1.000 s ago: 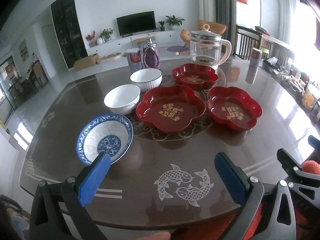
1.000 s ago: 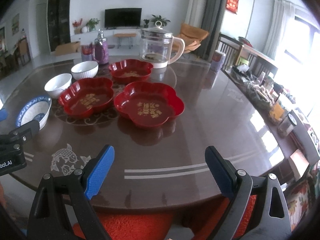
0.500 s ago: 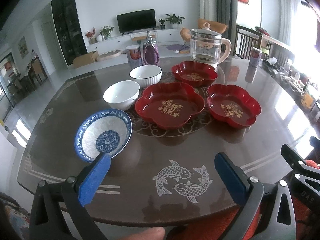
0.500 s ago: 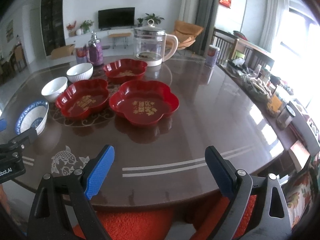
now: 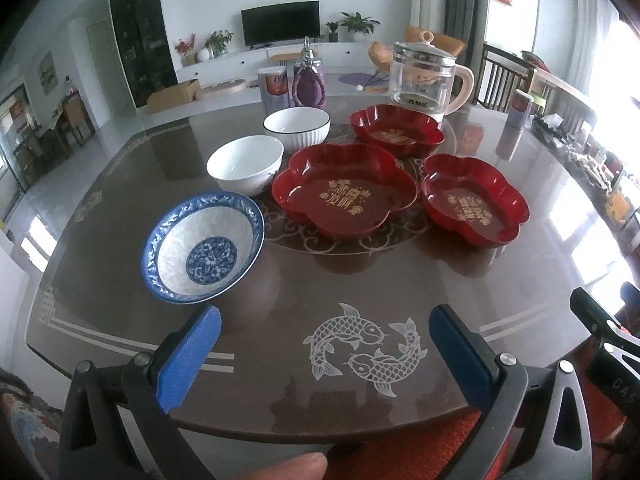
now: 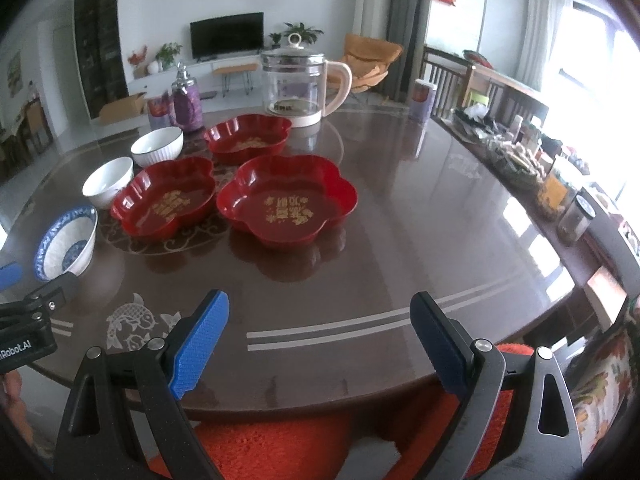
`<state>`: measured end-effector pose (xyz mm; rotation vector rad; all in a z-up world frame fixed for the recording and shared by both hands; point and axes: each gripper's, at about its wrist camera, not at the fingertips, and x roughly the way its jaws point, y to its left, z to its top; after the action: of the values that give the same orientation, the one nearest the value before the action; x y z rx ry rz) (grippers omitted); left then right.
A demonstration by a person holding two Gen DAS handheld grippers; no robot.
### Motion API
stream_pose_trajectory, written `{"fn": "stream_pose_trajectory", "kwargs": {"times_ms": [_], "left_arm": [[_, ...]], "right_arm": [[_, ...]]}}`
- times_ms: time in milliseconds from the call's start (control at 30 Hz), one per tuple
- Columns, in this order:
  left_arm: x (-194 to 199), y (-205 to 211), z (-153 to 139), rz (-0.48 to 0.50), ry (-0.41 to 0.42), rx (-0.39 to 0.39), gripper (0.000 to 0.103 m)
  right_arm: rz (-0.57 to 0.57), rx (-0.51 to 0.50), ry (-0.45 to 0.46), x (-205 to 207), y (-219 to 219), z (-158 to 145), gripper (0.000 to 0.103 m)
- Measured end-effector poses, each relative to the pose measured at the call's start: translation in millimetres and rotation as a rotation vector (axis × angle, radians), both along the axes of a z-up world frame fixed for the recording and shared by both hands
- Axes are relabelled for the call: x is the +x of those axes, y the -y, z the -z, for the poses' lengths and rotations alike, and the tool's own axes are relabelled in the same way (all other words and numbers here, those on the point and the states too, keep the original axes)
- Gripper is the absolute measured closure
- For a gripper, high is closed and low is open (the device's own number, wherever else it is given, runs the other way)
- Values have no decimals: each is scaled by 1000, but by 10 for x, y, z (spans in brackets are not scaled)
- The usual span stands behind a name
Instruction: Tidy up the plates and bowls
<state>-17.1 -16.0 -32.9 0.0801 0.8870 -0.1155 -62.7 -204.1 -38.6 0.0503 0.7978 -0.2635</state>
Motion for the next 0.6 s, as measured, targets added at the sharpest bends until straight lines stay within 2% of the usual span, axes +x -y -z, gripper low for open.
{"fn": "stream_pose_trajectory", "kwargs": {"times_ms": [233, 600], "left_arm": [[-2, 15, 26, 2, -9, 6, 0], [15, 19, 80, 1, -19, 21, 0]], "right_arm": [[33, -2, -7, 8, 41, 7, 9], [17, -2, -47, 37, 34, 85, 9]]}}
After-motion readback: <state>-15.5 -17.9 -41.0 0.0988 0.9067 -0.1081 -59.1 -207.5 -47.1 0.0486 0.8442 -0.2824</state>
